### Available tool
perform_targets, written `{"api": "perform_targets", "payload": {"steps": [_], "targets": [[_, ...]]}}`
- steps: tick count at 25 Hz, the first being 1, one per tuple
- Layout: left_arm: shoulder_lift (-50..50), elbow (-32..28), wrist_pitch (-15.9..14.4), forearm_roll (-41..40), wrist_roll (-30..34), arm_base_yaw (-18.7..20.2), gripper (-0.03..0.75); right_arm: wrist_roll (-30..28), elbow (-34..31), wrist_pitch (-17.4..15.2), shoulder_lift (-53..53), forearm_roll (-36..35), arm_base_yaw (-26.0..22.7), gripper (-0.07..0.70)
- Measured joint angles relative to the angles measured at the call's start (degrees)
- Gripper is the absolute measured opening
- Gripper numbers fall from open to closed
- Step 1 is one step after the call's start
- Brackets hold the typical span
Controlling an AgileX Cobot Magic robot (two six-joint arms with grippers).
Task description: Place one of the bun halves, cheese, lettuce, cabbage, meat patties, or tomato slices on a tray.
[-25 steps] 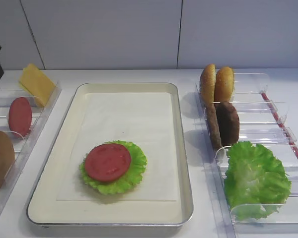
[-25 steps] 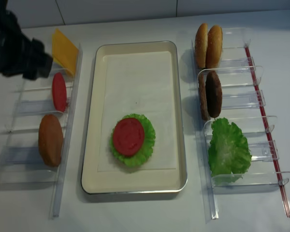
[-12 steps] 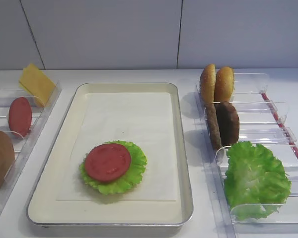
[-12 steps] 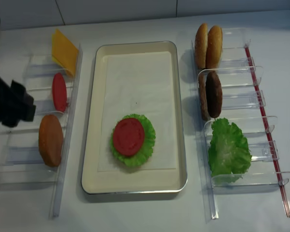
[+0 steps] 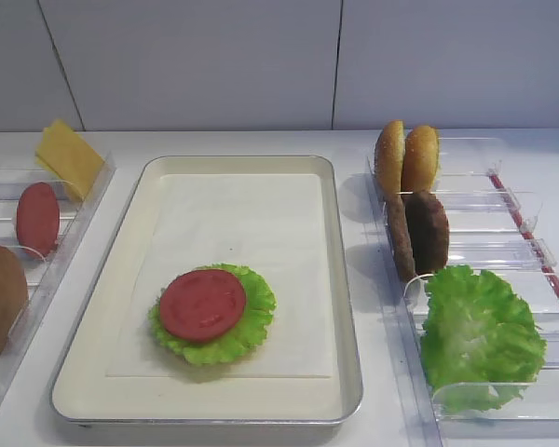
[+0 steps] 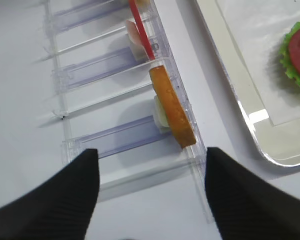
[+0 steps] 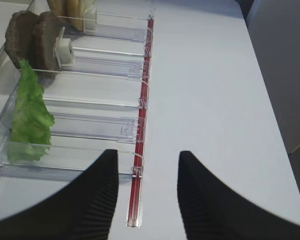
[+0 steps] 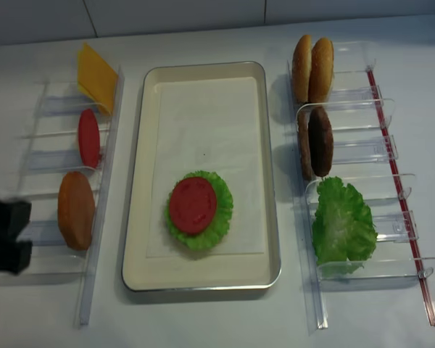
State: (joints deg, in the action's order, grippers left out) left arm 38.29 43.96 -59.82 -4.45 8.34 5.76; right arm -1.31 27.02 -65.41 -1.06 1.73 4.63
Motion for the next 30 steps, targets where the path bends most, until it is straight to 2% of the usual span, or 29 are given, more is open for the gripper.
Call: {"api": "perform_targets", "payload": {"steps": [5, 14, 22, 30], "targets": [[-7.7, -4.9, -0.7, 0.4, 0.0, 0.0, 0.461, 0.1, 0.0, -0.1, 0.0, 0.0, 0.0, 0.332], [-20.8, -11.4, -2.7, 6.2, 0.0, 0.0, 0.461, 0.1, 0.0, -0.1, 0.0, 0.0, 0.0, 0.332], [-29.5, -13.7, -6.4, 6.2, 0.0, 0.0, 0.46, 0.1, 0.0, -0.1, 0.0, 0.0, 0.0, 0.332], [-34.7, -15.4, -7.2, 6.4, -1.8, 0.0, 0.459, 0.1, 0.0, -0.1, 0.0, 0.0, 0.0, 0.332]]}}
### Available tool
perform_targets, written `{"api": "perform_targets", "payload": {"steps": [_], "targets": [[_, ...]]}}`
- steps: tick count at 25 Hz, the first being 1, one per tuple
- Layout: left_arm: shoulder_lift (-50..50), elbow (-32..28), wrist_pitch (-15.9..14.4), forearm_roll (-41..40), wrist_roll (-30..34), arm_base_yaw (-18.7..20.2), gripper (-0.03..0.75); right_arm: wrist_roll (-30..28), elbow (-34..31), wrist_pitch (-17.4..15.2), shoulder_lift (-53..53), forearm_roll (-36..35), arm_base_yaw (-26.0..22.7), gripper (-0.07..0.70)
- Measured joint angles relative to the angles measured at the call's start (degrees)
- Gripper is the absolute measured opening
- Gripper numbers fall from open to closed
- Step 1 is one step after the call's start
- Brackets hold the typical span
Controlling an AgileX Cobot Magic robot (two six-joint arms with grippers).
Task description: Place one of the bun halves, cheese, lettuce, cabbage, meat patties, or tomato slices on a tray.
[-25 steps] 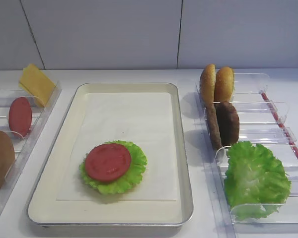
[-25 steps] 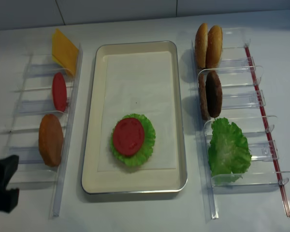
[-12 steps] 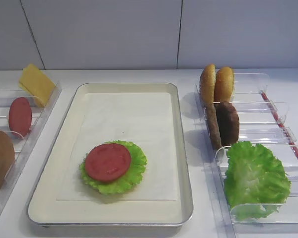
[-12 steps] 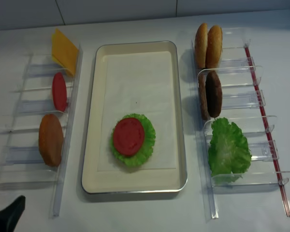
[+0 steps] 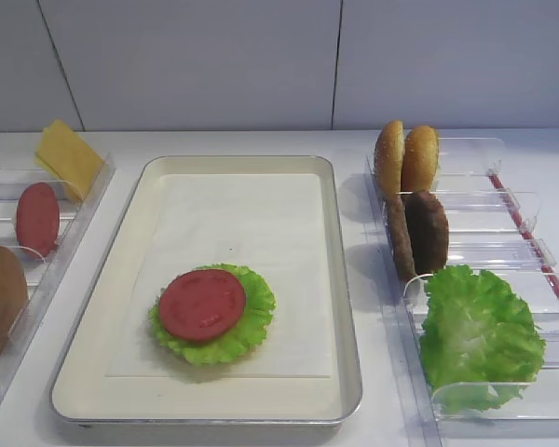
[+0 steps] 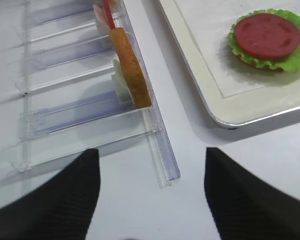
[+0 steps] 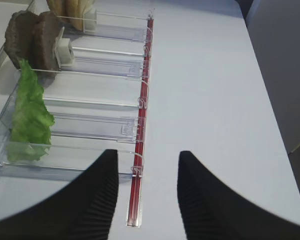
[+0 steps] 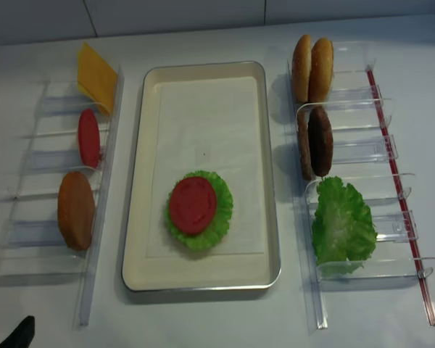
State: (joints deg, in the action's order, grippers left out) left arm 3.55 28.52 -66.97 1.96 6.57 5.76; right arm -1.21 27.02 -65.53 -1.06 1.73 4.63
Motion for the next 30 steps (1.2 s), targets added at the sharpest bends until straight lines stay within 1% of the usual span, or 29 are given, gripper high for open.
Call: {"api": "perform_targets", "payload": {"steps": [11, 16, 24, 30], "targets": [[-2.7, -0.4, -0.4, 0.0, 0.1, 0.0, 0.396, 0.0, 0.0, 0.0, 0.0, 0.0, 0.0, 0.332], [-4.3, -0.4, -0.7, -0.1, -0.1, 0.0, 0.394, 0.0, 0.0, 0.0, 0.0, 0.0, 0.0, 0.332], [-4.6, -0.4, -0.7, -2.4, -4.6, 0.0, 0.393, 0.0, 0.0, 0.1, 0.0, 0.0, 0.0, 0.332], [-4.6, -0.4, -0.7, -3.4, -4.7, 0.0, 0.393, 0.0, 0.0, 0.1, 0.0, 0.0, 0.0, 0.332]]}}
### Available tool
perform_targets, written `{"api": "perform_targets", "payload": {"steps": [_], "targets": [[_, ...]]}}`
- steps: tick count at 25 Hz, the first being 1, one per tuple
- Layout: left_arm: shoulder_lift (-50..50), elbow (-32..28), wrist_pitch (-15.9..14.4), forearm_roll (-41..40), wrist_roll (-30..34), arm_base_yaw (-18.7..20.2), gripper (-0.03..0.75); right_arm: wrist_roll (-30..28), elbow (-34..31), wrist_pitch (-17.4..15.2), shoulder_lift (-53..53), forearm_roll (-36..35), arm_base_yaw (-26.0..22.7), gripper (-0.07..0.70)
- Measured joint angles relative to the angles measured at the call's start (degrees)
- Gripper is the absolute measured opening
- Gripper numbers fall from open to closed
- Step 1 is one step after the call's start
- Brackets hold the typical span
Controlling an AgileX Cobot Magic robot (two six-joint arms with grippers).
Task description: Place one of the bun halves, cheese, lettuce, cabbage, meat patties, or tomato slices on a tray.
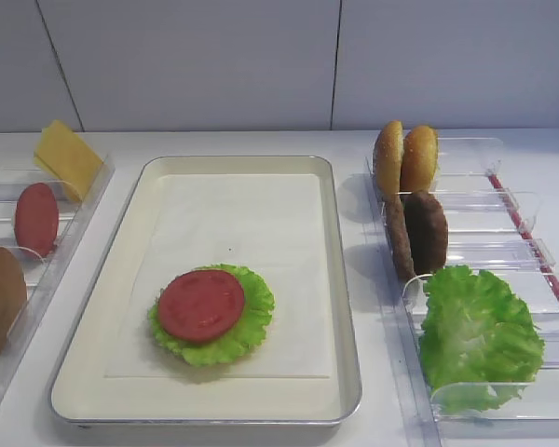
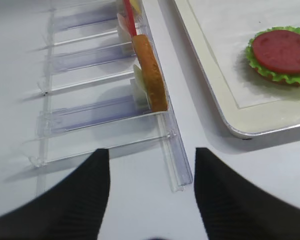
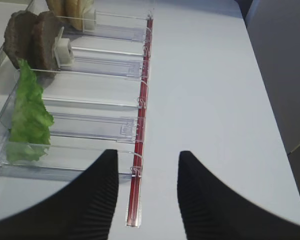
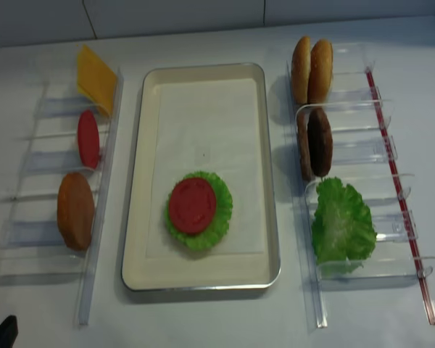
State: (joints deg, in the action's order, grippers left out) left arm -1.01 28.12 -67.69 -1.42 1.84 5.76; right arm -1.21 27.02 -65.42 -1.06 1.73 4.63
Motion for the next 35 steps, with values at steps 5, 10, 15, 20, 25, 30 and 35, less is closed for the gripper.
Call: {"api": "perform_targets", "payload": {"steps": [5, 10, 15, 20, 25, 30, 35], "targets": [[0.0, 0.0, 0.0, 3.7, 7.0, 0.0, 0.368, 0.0, 0.0, 0.0, 0.0, 0.0, 0.0, 0.332], [0.0, 0.0, 0.0, 4.7, 8.5, 0.0, 0.357, 0.0, 0.0, 0.0, 0.0, 0.0, 0.0, 0.332], [0.0, 0.0, 0.0, 4.0, 6.5, 0.0, 0.357, 0.0, 0.0, 0.0, 0.0, 0.0, 0.0, 0.332], [0.0, 0.0, 0.0, 2.8, 4.7, 0.0, 0.364, 0.0, 0.0, 0.0, 0.0, 0.0, 0.0, 0.332], [0.0, 0.0, 0.0, 2.6, 4.5, 0.0, 0.465, -0.1, 0.0, 0.0, 0.0, 0.0, 0.0, 0.332], [0.0, 0.0, 0.0, 2.6, 4.3, 0.0, 0.498, -0.3, 0.0, 0.0, 0.0, 0.0, 0.0, 0.332], [0.0, -0.1, 0.0, 2.5, 4.3, 0.0, 0.503, -0.6, 0.0, 0.0, 0.0, 0.0, 0.0, 0.332]]}}
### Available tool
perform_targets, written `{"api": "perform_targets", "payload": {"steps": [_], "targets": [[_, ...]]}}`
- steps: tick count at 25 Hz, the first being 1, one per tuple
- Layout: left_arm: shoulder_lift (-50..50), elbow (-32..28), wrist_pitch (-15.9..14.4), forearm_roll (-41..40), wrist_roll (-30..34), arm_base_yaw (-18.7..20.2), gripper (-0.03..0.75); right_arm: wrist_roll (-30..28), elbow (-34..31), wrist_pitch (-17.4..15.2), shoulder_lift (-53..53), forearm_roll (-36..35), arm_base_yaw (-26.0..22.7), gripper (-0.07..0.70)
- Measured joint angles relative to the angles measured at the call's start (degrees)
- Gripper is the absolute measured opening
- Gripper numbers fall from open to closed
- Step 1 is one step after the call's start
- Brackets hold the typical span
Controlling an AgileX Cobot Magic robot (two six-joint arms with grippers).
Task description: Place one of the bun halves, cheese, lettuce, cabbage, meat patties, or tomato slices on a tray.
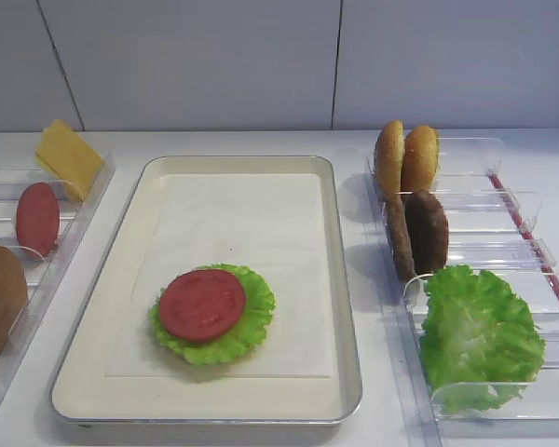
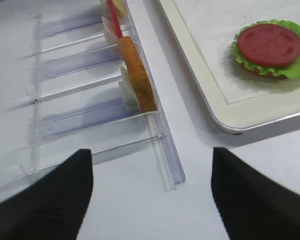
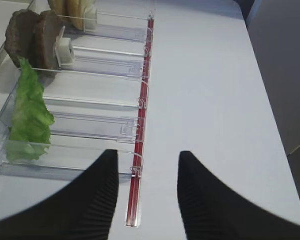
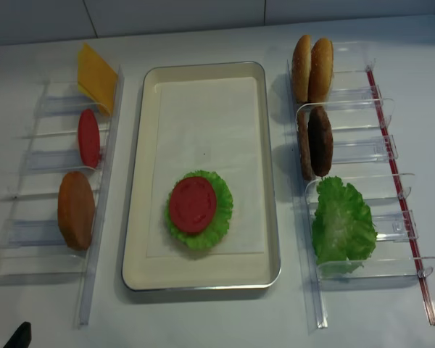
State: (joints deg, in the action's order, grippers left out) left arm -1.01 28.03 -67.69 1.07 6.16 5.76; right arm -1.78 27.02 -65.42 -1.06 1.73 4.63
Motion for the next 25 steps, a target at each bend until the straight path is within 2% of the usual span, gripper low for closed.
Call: {"api": "perform_targets", "payload": {"steps": [7, 13, 21, 25], "targets": [[0.0, 0.0, 0.0, 0.0, 0.0, -0.6, 0.503, 0.0, 0.0, 0.0, 0.0, 0.0, 0.0, 0.332], [0.0, 0.0, 0.0, 0.0, -0.2, -6.1, 0.503, 0.0, 0.0, 0.0, 0.0, 0.0, 0.0, 0.332], [0.0, 0.0, 0.0, -0.4, -0.2, -6.1, 0.503, 0.0, 0.0, 0.0, 0.0, 0.0, 0.0, 0.332], [0.0, 0.0, 0.0, -0.5, -0.2, -3.6, 0.499, 0.0, 0.0, 0.0, 0.0, 0.0, 0.0, 0.332]]}}
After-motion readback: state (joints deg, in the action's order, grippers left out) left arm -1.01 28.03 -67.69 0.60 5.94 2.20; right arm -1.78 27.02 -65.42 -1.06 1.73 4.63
